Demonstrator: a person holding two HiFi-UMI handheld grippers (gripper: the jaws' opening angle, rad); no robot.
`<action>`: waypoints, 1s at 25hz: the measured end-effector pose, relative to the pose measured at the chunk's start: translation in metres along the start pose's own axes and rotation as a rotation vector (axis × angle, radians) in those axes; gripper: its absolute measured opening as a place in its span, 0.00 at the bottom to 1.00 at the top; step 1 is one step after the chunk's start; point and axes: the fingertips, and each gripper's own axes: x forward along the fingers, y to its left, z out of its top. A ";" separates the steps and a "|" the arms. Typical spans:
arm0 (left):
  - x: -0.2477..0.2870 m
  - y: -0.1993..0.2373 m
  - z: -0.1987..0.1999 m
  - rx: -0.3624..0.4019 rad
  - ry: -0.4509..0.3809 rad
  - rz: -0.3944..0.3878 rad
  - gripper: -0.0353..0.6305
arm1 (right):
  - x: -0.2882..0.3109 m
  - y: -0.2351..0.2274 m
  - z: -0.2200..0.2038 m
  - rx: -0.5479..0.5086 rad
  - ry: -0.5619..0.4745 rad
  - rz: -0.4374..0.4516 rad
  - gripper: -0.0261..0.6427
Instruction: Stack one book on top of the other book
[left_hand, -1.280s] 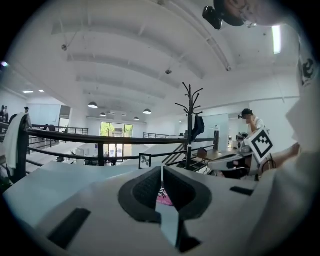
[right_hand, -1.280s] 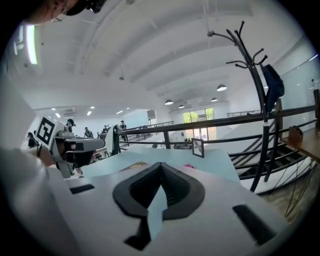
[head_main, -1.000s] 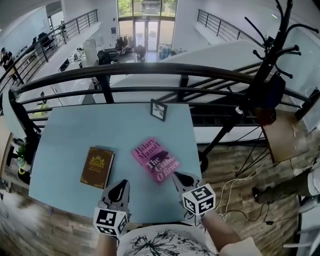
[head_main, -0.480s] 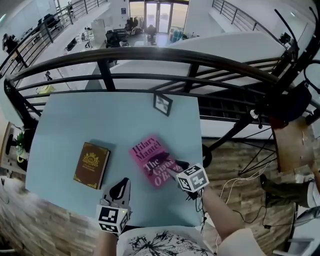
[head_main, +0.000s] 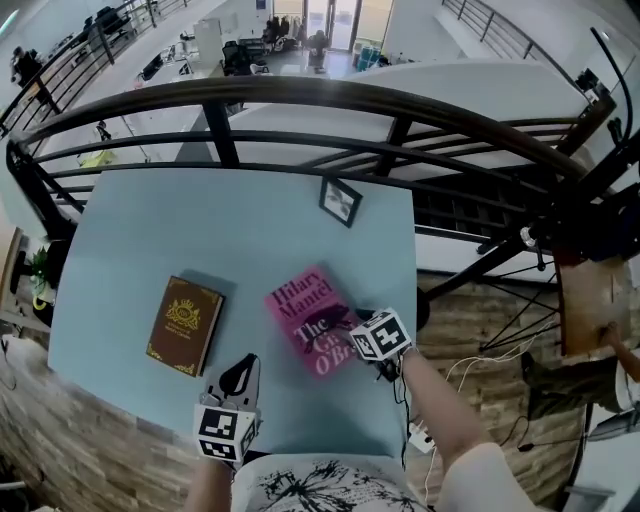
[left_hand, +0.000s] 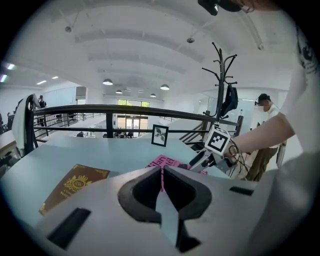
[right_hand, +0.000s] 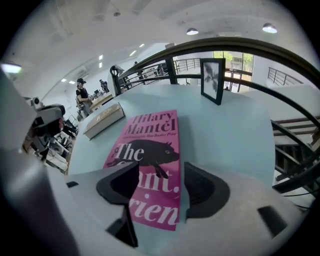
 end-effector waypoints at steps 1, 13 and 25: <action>0.001 0.000 -0.003 -0.009 0.006 -0.003 0.08 | 0.005 -0.001 -0.004 0.007 0.015 0.007 0.45; 0.012 -0.005 -0.021 -0.034 0.054 -0.024 0.08 | 0.011 0.009 -0.024 0.315 -0.019 0.086 0.36; 0.028 -0.037 -0.045 -0.153 0.227 -0.147 0.08 | -0.008 0.039 -0.063 0.613 -0.133 -0.059 0.33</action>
